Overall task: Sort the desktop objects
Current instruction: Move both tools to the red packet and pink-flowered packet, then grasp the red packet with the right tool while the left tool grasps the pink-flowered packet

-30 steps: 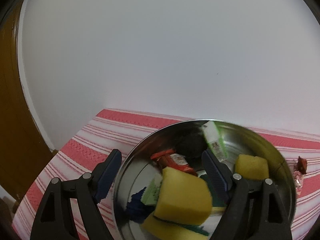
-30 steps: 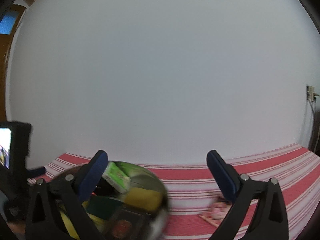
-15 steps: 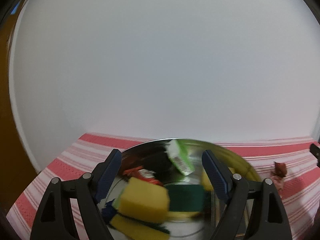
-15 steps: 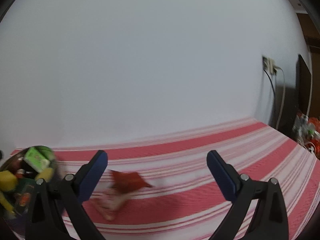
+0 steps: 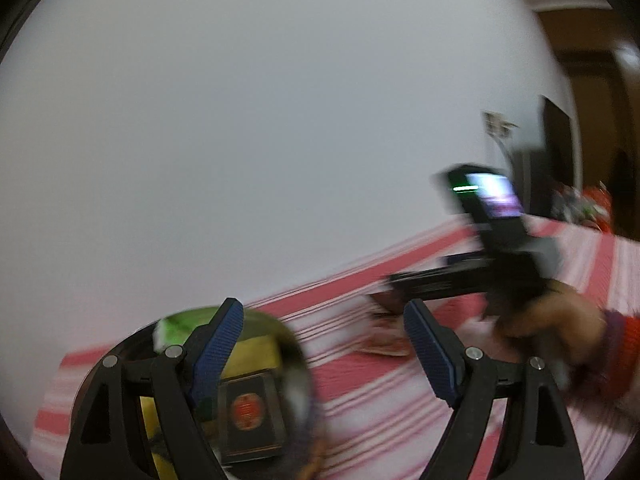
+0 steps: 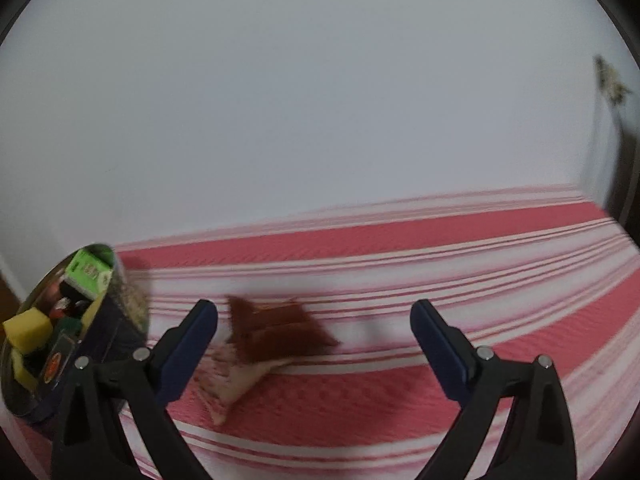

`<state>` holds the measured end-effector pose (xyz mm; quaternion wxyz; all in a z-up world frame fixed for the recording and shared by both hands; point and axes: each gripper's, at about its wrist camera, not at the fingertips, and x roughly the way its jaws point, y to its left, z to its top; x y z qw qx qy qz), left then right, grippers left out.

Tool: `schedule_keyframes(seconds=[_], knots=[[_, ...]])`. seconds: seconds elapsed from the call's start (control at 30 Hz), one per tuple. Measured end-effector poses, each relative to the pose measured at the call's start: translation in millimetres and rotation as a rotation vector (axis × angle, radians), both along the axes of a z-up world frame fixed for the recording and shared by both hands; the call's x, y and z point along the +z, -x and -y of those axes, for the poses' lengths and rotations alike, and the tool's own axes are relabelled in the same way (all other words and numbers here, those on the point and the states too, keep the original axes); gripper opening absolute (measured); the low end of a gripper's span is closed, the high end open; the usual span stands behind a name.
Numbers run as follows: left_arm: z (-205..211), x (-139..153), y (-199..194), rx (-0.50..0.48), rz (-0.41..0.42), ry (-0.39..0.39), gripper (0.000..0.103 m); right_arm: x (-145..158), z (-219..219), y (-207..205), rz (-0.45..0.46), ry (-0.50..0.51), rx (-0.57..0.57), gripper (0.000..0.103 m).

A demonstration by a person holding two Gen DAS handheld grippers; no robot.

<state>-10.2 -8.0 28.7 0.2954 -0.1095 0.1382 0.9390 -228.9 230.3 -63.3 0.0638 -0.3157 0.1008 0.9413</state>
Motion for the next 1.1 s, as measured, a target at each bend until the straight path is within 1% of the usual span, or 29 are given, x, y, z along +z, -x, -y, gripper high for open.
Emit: schedule_keyframes(seconds=[0.03, 0.07, 0.2, 0.23, 0.27, 0.3, 0.37, 0.4, 0.43, 0.5, 0.53, 0.6, 0.7, 0.77, 0.87, 0.93, 0.97, 1.03, 1.1], knots=[[-5, -2, -2, -0.016, -0.005, 0.010, 0.084, -4, 1, 8, 0.033, -0.010, 0.010, 0.098], [-11, -3, -5, -0.037, -0.003, 0.020, 0.084, -9, 1, 16, 0.071, -0.014, 0.021, 0.096], [-25, -9, -6, -0.070, 0.022, 0.038, 0.084, -21, -4, 32, 0.130, 0.009, 0.044, 0.089], [-28, -10, -8, -0.069, 0.024, 0.044, 0.084, -24, -6, 34, 0.149, 0.018, 0.048, 0.084], [-31, -11, -12, -0.073, 0.029, 0.048, 0.084, -26, -6, 36, 0.166, 0.029, 0.053, 0.072], [-36, -11, -12, -0.073, 0.037, 0.050, 0.084, -29, -8, 37, 0.179, 0.038, 0.054, 0.069], [-41, -13, -10, -0.076, 0.063, 0.045, 0.084, -29, -13, 36, 0.176, 0.048, 0.044, 0.063], [-44, -15, -3, -0.078, 0.082, 0.040, 0.084, -28, -15, 34, 0.177, 0.037, 0.044, 0.061], [-50, -15, -1, -0.083, 0.100, 0.036, 0.084, -28, -14, 34, 0.185, 0.022, 0.041, 0.053], [-58, -16, 0, -0.094, 0.136, 0.038, 0.084, -24, -24, 27, 0.190, 0.023, 0.025, 0.051], [-59, -17, 4, -0.097, 0.148, 0.045, 0.084, -21, -31, 25, 0.183, 0.048, 0.012, 0.050], [-77, -19, 5, -0.089, 0.163, 0.072, 0.084, -13, -46, 17, 0.155, 0.105, -0.028, 0.049], [-104, -22, 16, -0.062, 0.187, 0.135, 0.084, 4, -78, -4, 0.069, 0.179, -0.124, 0.050], [-122, -24, 28, -0.037, 0.210, 0.179, 0.084, 12, -99, -18, 0.016, 0.211, -0.198, 0.050], [-145, -35, 61, 0.027, 0.309, 0.237, 0.084, 18, -124, -36, -0.036, 0.261, -0.278, 0.050], [-161, -49, 85, 0.107, 0.364, 0.295, 0.084, 25, -132, -46, -0.068, 0.274, -0.311, 0.050], [-167, -55, 94, 0.135, 0.372, 0.332, 0.084, 28, -133, -49, -0.080, 0.268, -0.320, 0.050], [-177, -64, 105, 0.163, 0.376, 0.380, 0.084, 33, -134, -52, -0.098, 0.247, -0.322, 0.050], [-182, -72, 114, 0.204, 0.383, 0.412, 0.084, 37, -133, -55, -0.114, 0.240, -0.320, 0.050]])
